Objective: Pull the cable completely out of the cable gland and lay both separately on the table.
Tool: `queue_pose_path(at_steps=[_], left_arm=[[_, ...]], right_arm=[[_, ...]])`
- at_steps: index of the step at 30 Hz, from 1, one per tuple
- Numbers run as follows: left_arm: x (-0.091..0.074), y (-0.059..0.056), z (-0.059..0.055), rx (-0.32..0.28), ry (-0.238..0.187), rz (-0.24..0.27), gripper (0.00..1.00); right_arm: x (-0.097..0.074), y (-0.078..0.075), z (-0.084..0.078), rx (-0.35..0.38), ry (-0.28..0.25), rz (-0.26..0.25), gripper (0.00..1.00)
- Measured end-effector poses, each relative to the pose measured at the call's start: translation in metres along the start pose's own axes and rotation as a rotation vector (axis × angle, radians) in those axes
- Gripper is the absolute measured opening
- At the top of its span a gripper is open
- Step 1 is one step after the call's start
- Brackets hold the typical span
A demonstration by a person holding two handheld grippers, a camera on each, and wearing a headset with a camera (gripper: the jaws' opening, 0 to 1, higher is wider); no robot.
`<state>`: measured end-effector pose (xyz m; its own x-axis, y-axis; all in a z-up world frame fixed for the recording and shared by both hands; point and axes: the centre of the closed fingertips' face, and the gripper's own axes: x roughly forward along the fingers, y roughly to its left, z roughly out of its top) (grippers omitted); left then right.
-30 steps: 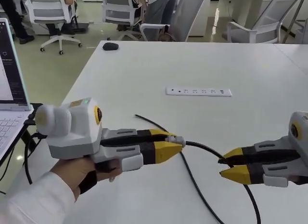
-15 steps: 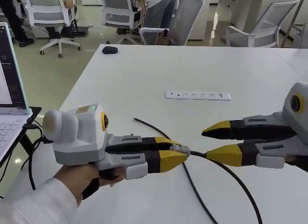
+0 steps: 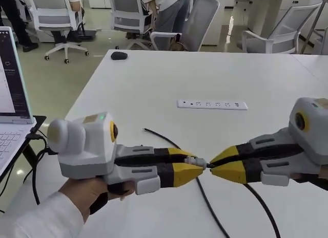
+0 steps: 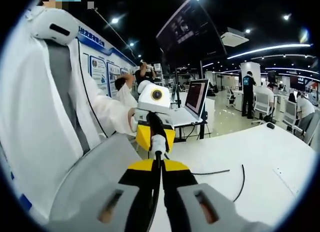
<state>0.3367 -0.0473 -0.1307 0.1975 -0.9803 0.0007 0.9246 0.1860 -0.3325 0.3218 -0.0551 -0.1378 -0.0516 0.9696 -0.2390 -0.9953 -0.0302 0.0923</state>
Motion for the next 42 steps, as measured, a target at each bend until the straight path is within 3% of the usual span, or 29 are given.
queue_pose_path(at_steps=[11,22,32,42], left_arm=[[0.002,0.000,-0.002,0.003,0.009,0.000,0.16],[-0.006,0.007,-0.001,0.001,0.014,0.023,0.16],[-0.008,0.009,-0.003,0.003,0.023,0.027,0.16],[-0.013,0.011,0.003,-0.003,0.000,0.044,0.16]], right_arm=[[-0.001,-0.003,-0.003,0.003,0.013,-0.004,0.03],[-0.014,-0.010,-0.013,0.024,0.034,-0.040,0.03],[-0.025,-0.014,-0.035,0.007,0.118,-0.067,0.03],[-0.043,-0.023,-0.059,0.040,0.154,-0.128,0.03]])
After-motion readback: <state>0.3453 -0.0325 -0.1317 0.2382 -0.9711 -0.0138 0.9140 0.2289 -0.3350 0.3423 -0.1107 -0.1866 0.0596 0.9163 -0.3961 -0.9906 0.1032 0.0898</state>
